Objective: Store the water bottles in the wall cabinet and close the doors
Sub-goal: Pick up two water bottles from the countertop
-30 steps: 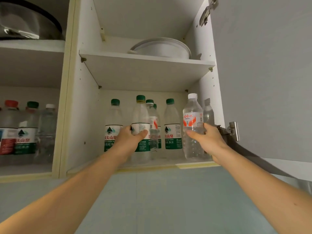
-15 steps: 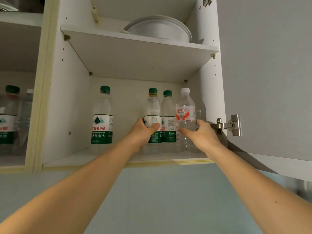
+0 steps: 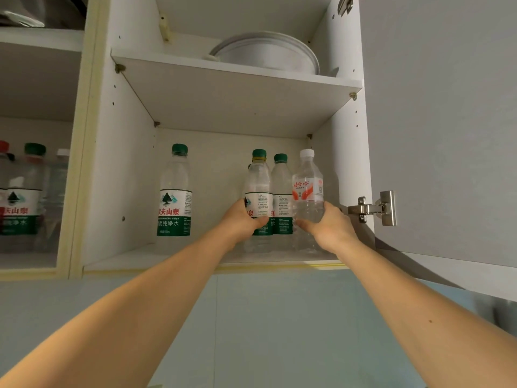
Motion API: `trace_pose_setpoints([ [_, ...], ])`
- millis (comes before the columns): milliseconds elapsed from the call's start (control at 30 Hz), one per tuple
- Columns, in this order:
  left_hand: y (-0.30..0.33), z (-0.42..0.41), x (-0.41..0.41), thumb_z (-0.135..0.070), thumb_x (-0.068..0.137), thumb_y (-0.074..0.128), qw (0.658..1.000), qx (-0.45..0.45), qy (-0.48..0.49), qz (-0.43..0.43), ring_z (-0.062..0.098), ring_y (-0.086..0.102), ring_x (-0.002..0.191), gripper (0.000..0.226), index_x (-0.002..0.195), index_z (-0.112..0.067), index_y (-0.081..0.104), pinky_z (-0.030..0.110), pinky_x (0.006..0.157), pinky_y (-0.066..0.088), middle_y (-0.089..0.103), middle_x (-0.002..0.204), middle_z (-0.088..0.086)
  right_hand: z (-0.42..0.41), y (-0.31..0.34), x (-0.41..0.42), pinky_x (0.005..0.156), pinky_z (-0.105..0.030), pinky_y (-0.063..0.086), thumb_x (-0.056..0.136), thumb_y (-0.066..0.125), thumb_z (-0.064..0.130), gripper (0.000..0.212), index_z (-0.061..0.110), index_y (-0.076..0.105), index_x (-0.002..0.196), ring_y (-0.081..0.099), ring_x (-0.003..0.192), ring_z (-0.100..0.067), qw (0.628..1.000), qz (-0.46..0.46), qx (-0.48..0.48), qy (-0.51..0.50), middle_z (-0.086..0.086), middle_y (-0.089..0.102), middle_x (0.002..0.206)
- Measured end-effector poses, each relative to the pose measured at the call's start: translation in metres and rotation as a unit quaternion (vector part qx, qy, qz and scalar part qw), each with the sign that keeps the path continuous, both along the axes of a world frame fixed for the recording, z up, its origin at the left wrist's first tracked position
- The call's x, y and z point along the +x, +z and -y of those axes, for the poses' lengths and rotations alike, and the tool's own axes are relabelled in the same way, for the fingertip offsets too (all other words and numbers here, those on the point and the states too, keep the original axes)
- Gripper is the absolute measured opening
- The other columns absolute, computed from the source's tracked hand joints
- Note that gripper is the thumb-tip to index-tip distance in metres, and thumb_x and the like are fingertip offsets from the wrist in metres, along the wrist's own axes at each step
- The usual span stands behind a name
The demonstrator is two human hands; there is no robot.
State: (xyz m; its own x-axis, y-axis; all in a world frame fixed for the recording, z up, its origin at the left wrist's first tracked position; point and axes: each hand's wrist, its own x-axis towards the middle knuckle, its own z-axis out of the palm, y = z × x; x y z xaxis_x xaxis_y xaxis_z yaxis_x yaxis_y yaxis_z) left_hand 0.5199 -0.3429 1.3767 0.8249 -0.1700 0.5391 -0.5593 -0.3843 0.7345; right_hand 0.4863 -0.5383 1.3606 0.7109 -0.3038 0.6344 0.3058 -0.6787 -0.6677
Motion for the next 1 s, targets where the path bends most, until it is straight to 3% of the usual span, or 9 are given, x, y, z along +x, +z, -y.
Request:
trace_pose_setpoints([
  [133, 0.001, -0.011, -0.016, -0.026, 0.095, 0.07, 0.999, 0.042, 0.026, 0.016, 0.023, 0.061, 0.116, 0.056, 0.145, -0.019, 0.047, 0.04, 0.098, 0.052, 0.06, 0.139, 0.004, 0.0, 0.002, -0.012, 0.092, -0.038, 0.051, 0.092, 0.071, 0.044, 0.055, 0.018, 0.052, 0.137, 0.062, 0.111, -0.025, 0.997, -0.047, -0.06, -0.012, -0.004, 0.065, 0.129],
  [200, 0.001, -0.017, -0.026, -0.033, 0.095, 0.069, 0.995, 0.072, 0.048, 0.049, 0.017, 0.06, 0.104, 0.058, 0.145, -0.018, 0.045, 0.03, 0.084, 0.05, 0.062, 0.136, 0.003, -0.001, -0.002, -0.02, 0.095, -0.041, 0.051, 0.096, 0.065, 0.04, 0.044, 0.018, 0.056, 0.132, 0.062, 0.112, -0.027, 0.995, -0.042, -0.09, -0.025, -0.005, 0.067, 0.123],
  [267, 0.0, -0.024, -0.038, -0.038, 0.095, 0.068, 0.989, 0.094, 0.069, 0.092, 0.007, 0.054, 0.093, 0.057, 0.144, -0.021, 0.045, 0.019, 0.067, 0.04, 0.061, 0.133, -0.002, -0.003, -0.008, -0.029, 0.097, -0.044, 0.051, 0.098, 0.061, 0.034, 0.041, 0.016, 0.055, 0.135, 0.059, 0.117, -0.028, 0.994, 0.001, -0.097, -0.044, -0.006, 0.063, 0.125],
  [367, -0.007, -0.034, -0.059, -0.042, 0.095, 0.066, 0.981, 0.084, 0.072, 0.162, 0.002, 0.056, 0.093, 0.05, 0.139, -0.025, 0.049, 0.016, 0.069, 0.04, 0.061, 0.125, -0.012, -0.014, -0.025, -0.047, 0.099, -0.039, 0.045, 0.099, 0.059, 0.026, 0.046, 0.018, 0.051, 0.143, 0.052, 0.123, -0.023, 0.985, 0.116, -0.112, -0.064, -0.003, 0.054, 0.133],
  [433, -0.015, -0.04, -0.073, -0.042, 0.095, 0.066, 0.971, 0.051, 0.079, 0.22, -0.002, 0.06, 0.089, 0.037, 0.127, -0.027, 0.058, 0.013, 0.069, 0.042, 0.065, 0.108, -0.016, -0.027, -0.041, -0.064, 0.097, -0.03, 0.041, 0.097, 0.06, 0.019, 0.038, 0.015, 0.058, 0.135, 0.052, 0.121, -0.021, 0.966, 0.206, -0.148, -0.053, -0.001, 0.055, 0.13],
  [500, -0.028, -0.047, -0.088, -0.041, 0.096, 0.066, 0.959, 0.022, 0.087, 0.268, -0.004, 0.061, 0.081, 0.02, 0.112, -0.03, 0.062, 0.01, 0.064, 0.044, 0.065, 0.091, -0.017, -0.04, -0.064, -0.078, 0.096, -0.03, 0.042, 0.093, 0.061, 0.011, 0.03, 0.009, 0.064, 0.123, 0.055, 0.115, -0.024, 0.947, 0.265, -0.18, -0.025, -0.003, 0.059, 0.122],
  [633, -0.065, -0.058, -0.112, -0.036, 0.098, 0.065, 0.942, -0.029, 0.061, 0.329, 0.008, 0.06, 0.077, 0.012, 0.092, -0.025, 0.064, 0.013, 0.061, 0.045, 0.066, 0.076, -0.01, -0.063, -0.118, -0.099, 0.086, -0.026, 0.047, 0.09, 0.062, 0.007, 0.019, 0.004, 0.069, 0.108, 0.06, 0.095, -0.021, 0.943, 0.277, -0.173, 0.057, -0.004, 0.064, 0.104],
  [833, -0.159, -0.077, -0.12, -0.036, 0.097, 0.064, 0.973, -0.049, 0.009, 0.227, 0.02, 0.064, 0.069, 0.011, 0.087, -0.031, 0.065, 0.033, 0.063, 0.052, 0.068, 0.074, -0.003, -0.085, -0.198, -0.112, 0.065, -0.012, 0.047, 0.093, 0.064, 0.002, 0.006, 0.005, 0.069, 0.094, 0.062, 0.081, -0.009, 0.974, 0.167, -0.061, 0.14, -0.002, 0.067, 0.093],
  [1000, -0.268, -0.086, -0.116, -0.033, 0.096, 0.068, 0.993, -0.082, 0.034, 0.079, 0.019, 0.067, 0.071, 0.011, 0.087, -0.026, 0.067, 0.027, 0.063, 0.051, 0.07, 0.076, -0.004, -0.097, -0.276, -0.114, 0.06, -0.011, 0.043, 0.095, 0.064, 0.007, 0.008, 0.011, 0.07, 0.095, 0.059, 0.071, -0.004, 0.986, 0.031, 0.018, 0.16, 0.006, 0.068, 0.092],
])
